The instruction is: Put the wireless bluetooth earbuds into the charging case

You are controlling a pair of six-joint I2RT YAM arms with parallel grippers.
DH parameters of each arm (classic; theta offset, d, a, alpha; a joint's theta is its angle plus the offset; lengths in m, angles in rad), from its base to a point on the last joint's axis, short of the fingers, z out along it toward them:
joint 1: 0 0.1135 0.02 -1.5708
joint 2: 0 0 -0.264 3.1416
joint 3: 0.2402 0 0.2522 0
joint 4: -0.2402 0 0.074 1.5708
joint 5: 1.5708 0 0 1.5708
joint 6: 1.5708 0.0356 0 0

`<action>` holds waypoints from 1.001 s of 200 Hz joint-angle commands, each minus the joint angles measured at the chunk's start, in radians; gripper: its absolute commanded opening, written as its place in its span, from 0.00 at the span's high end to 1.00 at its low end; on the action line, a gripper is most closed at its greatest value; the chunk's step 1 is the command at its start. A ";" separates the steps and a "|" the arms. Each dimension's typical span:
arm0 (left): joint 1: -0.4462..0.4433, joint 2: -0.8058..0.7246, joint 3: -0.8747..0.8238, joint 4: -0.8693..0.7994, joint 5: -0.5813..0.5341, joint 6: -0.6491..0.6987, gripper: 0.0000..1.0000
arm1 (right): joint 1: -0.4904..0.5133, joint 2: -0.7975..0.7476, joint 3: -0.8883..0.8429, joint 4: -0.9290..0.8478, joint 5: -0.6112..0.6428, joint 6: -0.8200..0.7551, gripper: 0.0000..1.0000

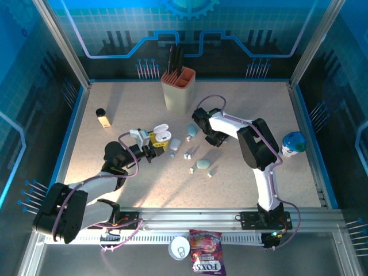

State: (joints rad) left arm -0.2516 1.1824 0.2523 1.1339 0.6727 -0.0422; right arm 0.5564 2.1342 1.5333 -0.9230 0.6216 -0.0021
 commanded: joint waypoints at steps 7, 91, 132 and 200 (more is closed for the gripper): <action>0.009 -0.020 -0.014 0.036 0.008 0.020 0.66 | 0.011 0.026 0.010 0.004 0.012 -0.015 0.64; 0.007 -0.001 -0.020 0.053 0.013 0.049 0.66 | -0.008 -0.041 -0.029 0.045 -0.087 0.001 0.75; -0.010 0.028 -0.009 0.059 0.016 0.056 0.67 | -0.088 -0.180 -0.105 0.114 -0.364 0.063 0.75; -0.102 0.108 0.022 0.040 -0.033 0.151 0.67 | -0.250 -0.386 -0.281 0.266 -0.873 0.211 0.76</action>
State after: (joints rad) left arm -0.3126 1.2716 0.2497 1.1645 0.6685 0.0162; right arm 0.3634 1.8133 1.3190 -0.7311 0.0391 0.1165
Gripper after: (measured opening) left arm 0.362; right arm 0.239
